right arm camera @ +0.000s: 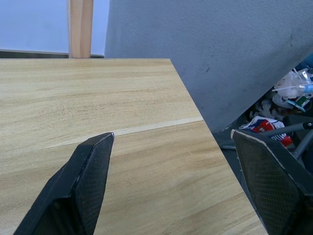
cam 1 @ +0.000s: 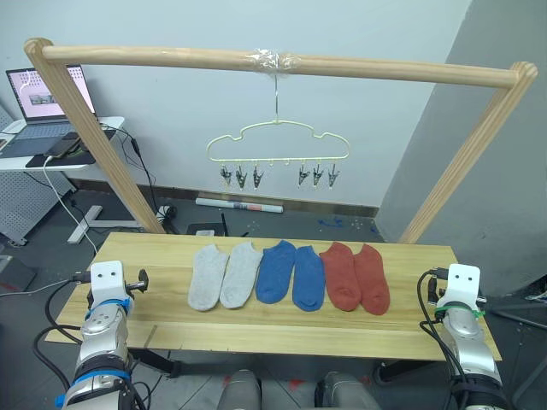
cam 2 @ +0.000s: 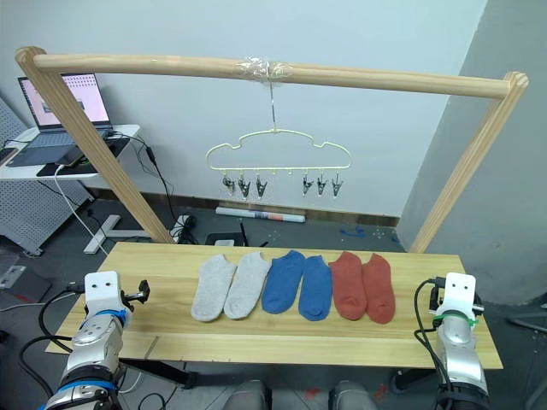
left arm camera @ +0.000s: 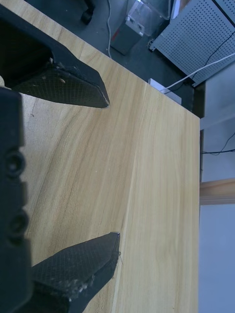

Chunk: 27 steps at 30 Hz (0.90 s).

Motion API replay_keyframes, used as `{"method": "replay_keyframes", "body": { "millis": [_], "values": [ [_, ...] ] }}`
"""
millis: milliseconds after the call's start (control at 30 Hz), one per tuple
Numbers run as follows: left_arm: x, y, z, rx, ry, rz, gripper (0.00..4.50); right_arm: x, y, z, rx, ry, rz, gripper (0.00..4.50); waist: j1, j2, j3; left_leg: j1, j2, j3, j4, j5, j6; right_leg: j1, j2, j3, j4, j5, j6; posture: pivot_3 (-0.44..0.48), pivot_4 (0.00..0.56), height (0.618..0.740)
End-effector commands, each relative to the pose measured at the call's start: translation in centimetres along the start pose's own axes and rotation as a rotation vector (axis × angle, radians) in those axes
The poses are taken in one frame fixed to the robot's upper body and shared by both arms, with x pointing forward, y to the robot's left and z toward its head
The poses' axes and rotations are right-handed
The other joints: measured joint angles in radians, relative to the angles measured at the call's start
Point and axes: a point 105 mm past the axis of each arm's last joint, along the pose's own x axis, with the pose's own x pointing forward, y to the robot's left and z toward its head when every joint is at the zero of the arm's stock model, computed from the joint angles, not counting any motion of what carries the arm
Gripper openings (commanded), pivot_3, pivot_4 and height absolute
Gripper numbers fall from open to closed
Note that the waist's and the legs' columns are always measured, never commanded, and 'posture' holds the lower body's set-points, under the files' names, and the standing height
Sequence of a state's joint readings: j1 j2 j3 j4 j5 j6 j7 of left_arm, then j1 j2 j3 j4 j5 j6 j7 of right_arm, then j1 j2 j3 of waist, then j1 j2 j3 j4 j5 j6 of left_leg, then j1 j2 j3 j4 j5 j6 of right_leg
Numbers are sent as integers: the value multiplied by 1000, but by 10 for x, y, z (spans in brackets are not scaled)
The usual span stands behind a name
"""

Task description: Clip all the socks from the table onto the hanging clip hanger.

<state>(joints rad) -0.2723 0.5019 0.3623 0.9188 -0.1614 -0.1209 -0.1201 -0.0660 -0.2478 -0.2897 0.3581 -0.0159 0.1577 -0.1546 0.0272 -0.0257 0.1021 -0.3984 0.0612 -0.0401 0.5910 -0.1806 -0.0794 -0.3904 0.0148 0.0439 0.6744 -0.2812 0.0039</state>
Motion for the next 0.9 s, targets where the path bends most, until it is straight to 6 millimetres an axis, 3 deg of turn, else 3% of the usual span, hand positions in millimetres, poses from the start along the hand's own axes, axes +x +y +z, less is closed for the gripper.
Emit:
{"method": "replay_keyframes", "body": {
  "millis": [33,533,667,900],
  "values": [
    [-1,11,15,-4,-61,31,4466,3,-3,18,9,-57,-10,4024,0,0,0,0,0,0,0,0,0,0,0,0,0,0,0,224,84,740],
    [-17,13,37,-34,-132,-10,4466,-3,4,16,5,-56,16,4024,4,2,23,0,1,0,0,0,0,0,0,0,1,-1,-1,234,136,740],
    [-25,5,54,-90,-211,-58,4466,-10,8,25,20,-96,59,4024,5,3,33,-1,1,0,0,0,0,0,0,0,0,-1,-1,229,144,740],
    [-68,-32,107,-82,-386,-278,4466,-45,64,71,-38,-273,501,4024,1,1,66,-1,3,0,0,0,0,0,-1,2,0,-1,-1,219,193,740]
  ]
}}
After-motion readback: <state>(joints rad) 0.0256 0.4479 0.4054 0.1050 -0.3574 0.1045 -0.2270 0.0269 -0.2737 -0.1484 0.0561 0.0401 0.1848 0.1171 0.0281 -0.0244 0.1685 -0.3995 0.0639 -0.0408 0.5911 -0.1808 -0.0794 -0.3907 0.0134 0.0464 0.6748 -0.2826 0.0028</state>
